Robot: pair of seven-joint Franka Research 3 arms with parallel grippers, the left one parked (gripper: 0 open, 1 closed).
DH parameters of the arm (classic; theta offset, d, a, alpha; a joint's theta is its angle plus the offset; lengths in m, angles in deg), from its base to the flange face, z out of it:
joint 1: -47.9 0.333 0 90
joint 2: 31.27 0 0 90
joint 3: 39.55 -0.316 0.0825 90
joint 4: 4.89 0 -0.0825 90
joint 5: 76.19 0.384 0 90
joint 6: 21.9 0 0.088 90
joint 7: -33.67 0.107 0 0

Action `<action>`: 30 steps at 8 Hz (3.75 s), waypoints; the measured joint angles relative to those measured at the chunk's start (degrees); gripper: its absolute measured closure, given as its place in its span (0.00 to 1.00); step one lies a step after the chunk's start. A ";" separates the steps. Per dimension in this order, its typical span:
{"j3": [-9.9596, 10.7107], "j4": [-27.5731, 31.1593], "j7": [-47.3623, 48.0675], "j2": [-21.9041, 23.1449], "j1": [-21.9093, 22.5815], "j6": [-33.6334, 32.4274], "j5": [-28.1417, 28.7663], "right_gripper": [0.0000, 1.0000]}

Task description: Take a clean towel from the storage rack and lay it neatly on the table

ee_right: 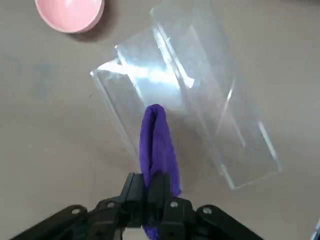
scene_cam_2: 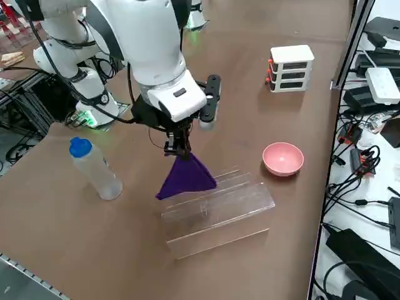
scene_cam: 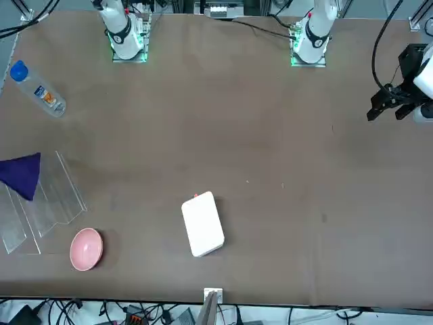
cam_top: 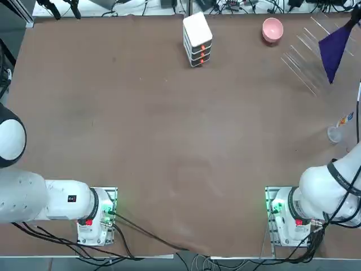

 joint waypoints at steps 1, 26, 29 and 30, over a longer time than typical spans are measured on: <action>-0.13 2.21 1.44 1.10 0.24 -0.33 0.19 0.95; -1.43 59.16 41.38 23.43 34.25 20.72 3.92 0.95; -1.42 63.84 45.42 22.48 37.43 27.99 5.25 0.95; -1.45 64.41 48.49 22.00 39.88 28.68 5.26 0.95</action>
